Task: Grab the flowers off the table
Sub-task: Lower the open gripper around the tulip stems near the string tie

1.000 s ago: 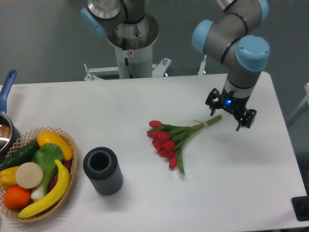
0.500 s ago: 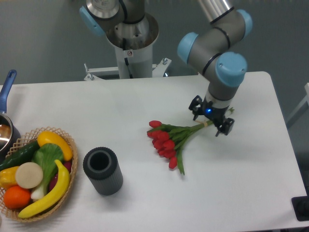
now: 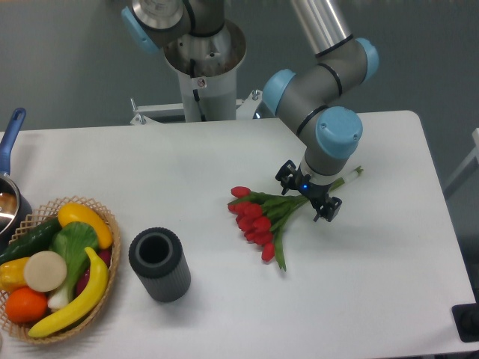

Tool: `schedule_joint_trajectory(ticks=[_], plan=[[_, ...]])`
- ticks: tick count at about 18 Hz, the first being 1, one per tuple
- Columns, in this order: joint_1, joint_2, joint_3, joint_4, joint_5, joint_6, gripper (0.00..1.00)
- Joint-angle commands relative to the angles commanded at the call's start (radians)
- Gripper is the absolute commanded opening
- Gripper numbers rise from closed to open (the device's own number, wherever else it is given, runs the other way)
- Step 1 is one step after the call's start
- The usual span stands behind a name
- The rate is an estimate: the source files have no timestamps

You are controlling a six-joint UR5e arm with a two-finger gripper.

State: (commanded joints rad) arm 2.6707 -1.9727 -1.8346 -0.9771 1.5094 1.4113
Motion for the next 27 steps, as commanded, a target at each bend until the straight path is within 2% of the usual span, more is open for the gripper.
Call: schedule_joint_trajectory(ticks=[10, 16, 20, 22, 24, 27], plan=[[-0.014, 0.011, -0.071, 0.0, 0.0, 0.005, 1.0], [-0.006, 0.04, -0.112, 0.008, -0.003, 0.0, 1.0], [-0.009, 0.037, -0.112, 0.012, -0.002, 0.002, 0.99], [-0.009, 0.035, -0.109, 0.014, -0.002, 0.002, 0.87], [-0.011, 0.032, -0.103, 0.014, -0.002, -0.005, 0.69], [-0.011, 0.031, -0.092, 0.029, -0.002, -0.017, 0.6]])
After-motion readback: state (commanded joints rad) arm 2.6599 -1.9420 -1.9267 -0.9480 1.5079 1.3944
